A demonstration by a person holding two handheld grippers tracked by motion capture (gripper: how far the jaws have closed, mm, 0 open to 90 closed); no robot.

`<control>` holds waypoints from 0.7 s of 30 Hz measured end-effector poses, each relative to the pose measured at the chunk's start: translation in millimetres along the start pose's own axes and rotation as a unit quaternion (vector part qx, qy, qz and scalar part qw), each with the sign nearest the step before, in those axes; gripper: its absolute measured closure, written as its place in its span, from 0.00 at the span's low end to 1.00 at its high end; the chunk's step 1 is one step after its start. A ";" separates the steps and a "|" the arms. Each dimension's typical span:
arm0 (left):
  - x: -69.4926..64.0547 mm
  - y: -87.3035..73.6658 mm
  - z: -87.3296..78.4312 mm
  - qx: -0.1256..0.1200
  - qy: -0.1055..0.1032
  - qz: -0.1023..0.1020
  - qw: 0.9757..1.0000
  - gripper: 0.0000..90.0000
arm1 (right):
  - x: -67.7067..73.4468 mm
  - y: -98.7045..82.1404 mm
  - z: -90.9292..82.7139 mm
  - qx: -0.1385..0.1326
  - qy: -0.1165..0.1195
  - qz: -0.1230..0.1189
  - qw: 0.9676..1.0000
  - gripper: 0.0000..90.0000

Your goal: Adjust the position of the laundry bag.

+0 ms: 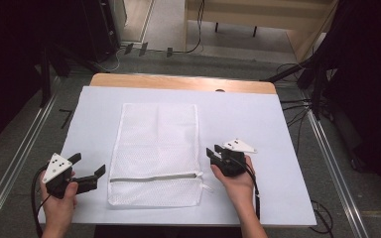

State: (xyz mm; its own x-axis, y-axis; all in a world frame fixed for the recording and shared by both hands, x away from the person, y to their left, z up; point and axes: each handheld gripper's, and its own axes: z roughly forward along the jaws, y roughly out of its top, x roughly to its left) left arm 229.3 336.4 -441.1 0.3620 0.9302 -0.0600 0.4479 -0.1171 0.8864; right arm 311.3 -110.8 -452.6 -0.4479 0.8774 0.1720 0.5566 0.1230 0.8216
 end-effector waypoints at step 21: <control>6.5 -1.8 -3.4 0.005 0.009 -0.010 1.000 0.07 | 23.1 17.1 66.9 0.085 -0.004 0.011 0.996 0.71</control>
State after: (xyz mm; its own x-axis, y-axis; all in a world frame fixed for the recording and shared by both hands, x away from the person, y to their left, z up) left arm 228.1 343.9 -441.6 0.3382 0.9385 -0.0701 0.4626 -0.1009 0.8808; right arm 357.2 -57.4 -470.9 -0.4282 0.8847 0.1846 0.6775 0.1791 0.7134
